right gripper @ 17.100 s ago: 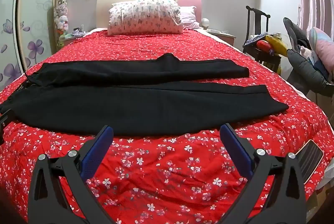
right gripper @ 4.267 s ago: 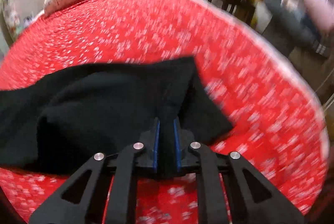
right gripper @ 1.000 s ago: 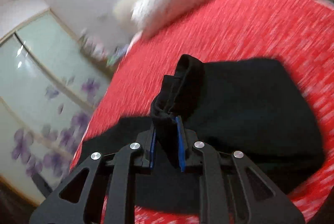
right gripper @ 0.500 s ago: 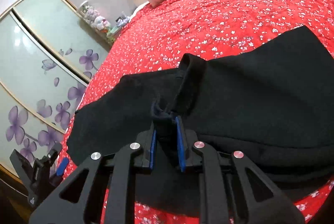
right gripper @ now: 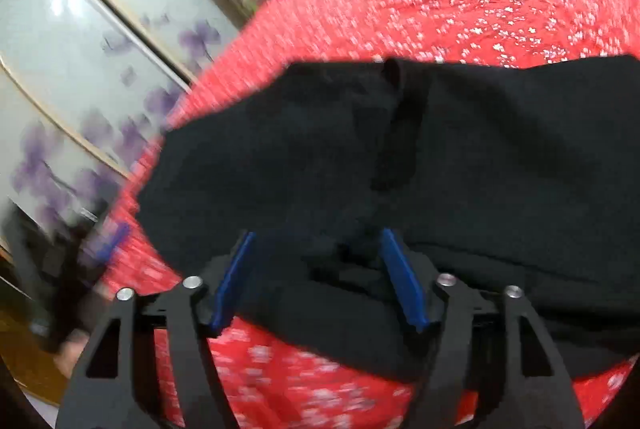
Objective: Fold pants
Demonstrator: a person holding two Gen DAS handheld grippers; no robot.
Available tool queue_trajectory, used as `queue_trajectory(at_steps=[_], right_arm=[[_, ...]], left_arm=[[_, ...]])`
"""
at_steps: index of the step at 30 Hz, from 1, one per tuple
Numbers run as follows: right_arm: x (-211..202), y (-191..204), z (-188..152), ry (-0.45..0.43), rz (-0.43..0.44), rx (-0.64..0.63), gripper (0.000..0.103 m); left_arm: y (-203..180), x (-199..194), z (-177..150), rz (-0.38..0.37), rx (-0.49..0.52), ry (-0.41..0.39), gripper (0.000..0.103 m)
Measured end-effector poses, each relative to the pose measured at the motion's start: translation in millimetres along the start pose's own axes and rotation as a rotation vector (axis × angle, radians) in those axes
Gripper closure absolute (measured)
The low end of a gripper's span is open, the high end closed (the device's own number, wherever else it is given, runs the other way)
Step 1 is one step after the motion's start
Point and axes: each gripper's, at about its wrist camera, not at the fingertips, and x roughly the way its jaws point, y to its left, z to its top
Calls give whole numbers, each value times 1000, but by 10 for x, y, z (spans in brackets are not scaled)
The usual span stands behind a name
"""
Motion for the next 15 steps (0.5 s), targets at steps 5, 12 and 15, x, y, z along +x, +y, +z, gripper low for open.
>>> queue_trajectory(at_steps=[5, 12, 15], right_arm=[[178, -195, 7, 75, -12, 69, 28], [256, -78, -75, 74, -7, -18, 20], [280, -3, -141, 89, -56, -90, 20]], left_arm=[[147, -23, 78, 3, -62, -6, 2], [366, -100, 237, 18, -128, -28, 2], [549, -115, 318, -2, -173, -17, 2]])
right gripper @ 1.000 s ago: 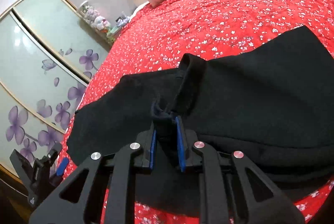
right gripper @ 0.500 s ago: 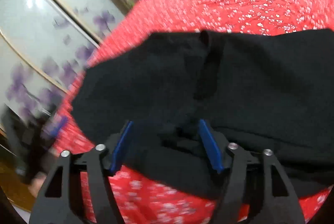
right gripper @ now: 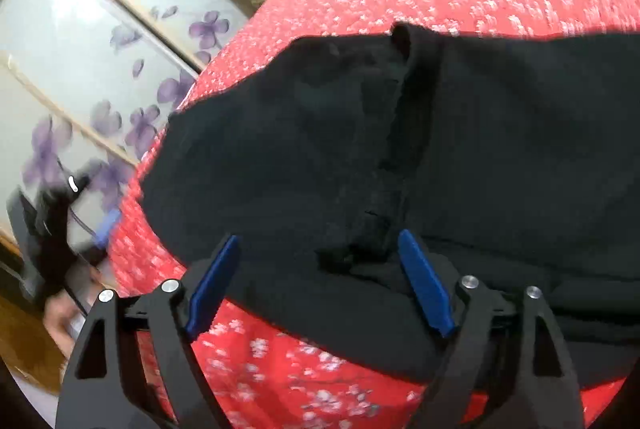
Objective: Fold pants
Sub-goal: 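Open the right tool off the trousers while reaching the left tool toward the waistband, then grasp the black trousers' waistband corner with the left tool and lift it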
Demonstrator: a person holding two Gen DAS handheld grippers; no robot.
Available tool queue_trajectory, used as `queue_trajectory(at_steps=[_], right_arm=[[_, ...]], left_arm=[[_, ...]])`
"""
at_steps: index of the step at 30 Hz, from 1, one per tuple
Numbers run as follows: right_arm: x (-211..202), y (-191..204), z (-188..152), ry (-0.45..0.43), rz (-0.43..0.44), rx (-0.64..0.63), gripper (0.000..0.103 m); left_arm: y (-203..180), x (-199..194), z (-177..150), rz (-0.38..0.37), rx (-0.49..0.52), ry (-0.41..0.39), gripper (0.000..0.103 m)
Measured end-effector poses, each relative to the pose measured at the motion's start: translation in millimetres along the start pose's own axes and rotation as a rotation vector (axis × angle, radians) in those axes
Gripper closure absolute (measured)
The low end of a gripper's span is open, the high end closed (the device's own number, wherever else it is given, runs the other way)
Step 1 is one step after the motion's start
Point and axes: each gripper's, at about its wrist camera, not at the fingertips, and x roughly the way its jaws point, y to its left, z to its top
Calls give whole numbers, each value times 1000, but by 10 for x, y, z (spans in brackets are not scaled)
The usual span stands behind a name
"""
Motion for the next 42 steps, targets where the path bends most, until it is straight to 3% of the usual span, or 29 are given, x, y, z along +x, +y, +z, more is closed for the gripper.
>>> queue_trajectory(at_steps=[3, 5, 9, 11, 14, 17, 30, 36, 42], right_arm=[[-347, 3, 23, -43, 38, 63, 20], [-615, 10, -6, -86, 12, 54, 20], [-982, 4, -243, -142, 48, 66, 15], [-1002, -32, -367, -133, 84, 85, 15], [-981, -71, -415, -99, 87, 87, 15], [-919, -48, -410, -78, 67, 67, 15], [-893, 15, -467, -32, 83, 57, 15], [-919, 1, -472, -39, 76, 49, 15], [-913, 3, -482, -24, 82, 49, 15]], left_arm=[[213, 36, 107, -35, -50, 45, 2], [384, 83, 167, -65, -91, 80, 2], [608, 180, 211, -141, -168, 135, 2], [716, 229, 232, -214, -235, 146, 2], [813, 312, 221, -252, -309, 183, 2], [853, 393, 145, -220, -357, 241, 2], [714, 753, 237, 4, -298, 315, 2], [600, 640, 336, -92, -253, 206, 2], [784, 751, 300, -112, -333, 231, 6]])
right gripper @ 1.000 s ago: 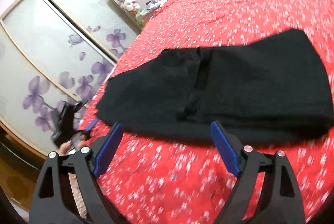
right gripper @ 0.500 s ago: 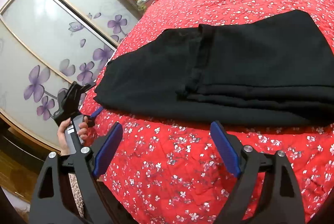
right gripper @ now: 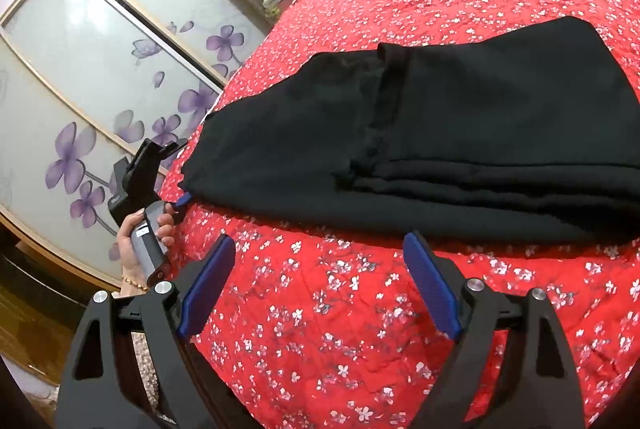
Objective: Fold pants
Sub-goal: 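Grasp the black trousers' waistband corner with the left tool and lift it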
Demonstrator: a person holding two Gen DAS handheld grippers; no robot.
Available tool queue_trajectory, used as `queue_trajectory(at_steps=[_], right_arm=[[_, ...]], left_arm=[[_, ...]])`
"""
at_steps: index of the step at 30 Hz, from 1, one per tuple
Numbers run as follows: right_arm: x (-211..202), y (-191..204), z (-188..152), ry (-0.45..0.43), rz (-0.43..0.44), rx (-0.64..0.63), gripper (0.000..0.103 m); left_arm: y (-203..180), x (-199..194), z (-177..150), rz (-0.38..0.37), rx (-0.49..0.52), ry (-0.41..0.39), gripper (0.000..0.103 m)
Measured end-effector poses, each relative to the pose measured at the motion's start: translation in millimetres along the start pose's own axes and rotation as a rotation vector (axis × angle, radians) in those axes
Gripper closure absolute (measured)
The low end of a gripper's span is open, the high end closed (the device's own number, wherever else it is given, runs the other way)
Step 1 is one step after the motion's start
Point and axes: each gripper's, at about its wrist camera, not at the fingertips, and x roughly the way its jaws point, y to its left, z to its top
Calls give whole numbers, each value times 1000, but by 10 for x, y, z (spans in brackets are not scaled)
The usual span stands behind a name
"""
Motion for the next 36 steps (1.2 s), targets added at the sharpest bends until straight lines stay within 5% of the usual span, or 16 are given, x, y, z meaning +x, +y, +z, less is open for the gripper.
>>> queue_trajectory(at_steps=[4, 9, 12, 22, 29, 36], right_arm=[[-35, -4, -2, -6, 2, -3, 15], [-119, -38, 19, -27, -2, 8, 15], [-187, -33, 30, -43, 0, 2, 15], [-584, -135, 48, -159, 5, 30, 15], [-957, -466, 88, -276, -3, 157, 15], [-1305, -850, 118, -401, -29, 295, 15]], left_arm=[[68, 25, 24, -7, -38, -8, 17], [328, 30, 78, 4, -162, -10, 69], [358, 37, 89, 13, -168, -6, 76], [-668, -131, -21, 245, 295, -121, 89], [-1685, -208, -360, 290, 614, -178, 90], [-2728, -16, -1278, 242, 972, -188, 91]])
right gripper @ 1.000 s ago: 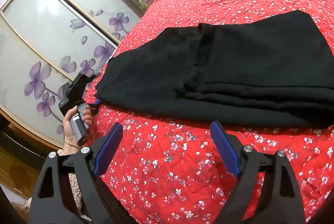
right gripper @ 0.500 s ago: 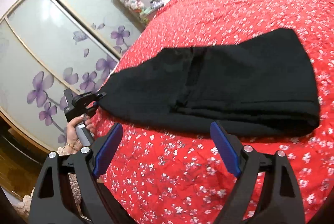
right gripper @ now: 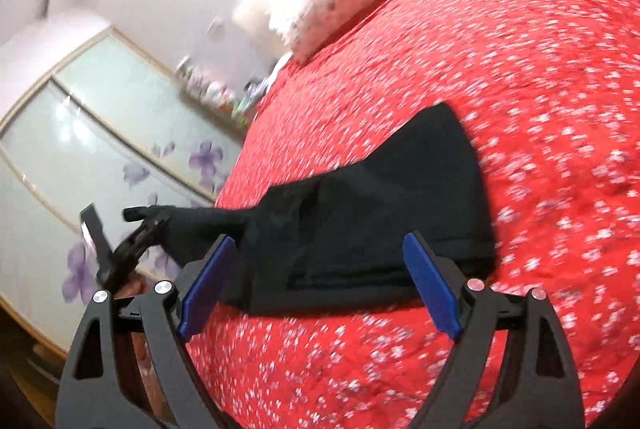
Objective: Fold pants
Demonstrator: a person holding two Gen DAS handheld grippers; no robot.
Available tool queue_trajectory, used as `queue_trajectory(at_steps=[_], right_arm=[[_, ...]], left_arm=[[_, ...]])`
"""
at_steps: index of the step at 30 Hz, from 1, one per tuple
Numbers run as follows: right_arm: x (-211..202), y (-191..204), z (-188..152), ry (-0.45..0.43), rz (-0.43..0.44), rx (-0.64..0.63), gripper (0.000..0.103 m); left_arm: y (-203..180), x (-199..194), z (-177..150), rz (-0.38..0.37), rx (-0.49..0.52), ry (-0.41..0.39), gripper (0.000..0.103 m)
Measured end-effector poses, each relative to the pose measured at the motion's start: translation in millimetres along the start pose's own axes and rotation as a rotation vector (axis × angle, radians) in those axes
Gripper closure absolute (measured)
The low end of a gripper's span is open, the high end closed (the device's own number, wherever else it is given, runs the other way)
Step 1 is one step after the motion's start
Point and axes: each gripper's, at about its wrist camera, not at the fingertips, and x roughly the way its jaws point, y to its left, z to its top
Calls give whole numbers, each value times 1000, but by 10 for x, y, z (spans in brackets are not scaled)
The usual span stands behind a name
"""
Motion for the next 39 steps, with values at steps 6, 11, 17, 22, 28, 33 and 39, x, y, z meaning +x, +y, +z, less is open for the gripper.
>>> queue_trajectory(at_steps=[6, 11, 17, 22, 28, 33, 39], right_arm=[[-228, -317, 147, -101, -50, 104, 15], [-272, -625, 213, -100, -99, 183, 15], [-244, -725, 167, -60, -77, 226, 15], [-253, -705, 190, -80, -77, 210, 15], [-257, -700, 180, -80, -72, 207, 15], [-217, -594, 181, -89, -47, 139, 15], [-190, -476, 212, -104, 87, 65, 15]], left_arm=[[-1349, -173, -308, -202, 223, -25, 91], [-2288, -80, -1131, -331, 474, 93, 91], [-2483, 69, -1557, -339, 537, 146, 90], [-2473, -53, -1376, -345, 496, 111, 90], [-2489, -6, -1711, -343, 571, 146, 90], [-2474, -69, -1729, -375, 540, 134, 67], [-2152, -412, -1671, -554, 415, 115, 19]])
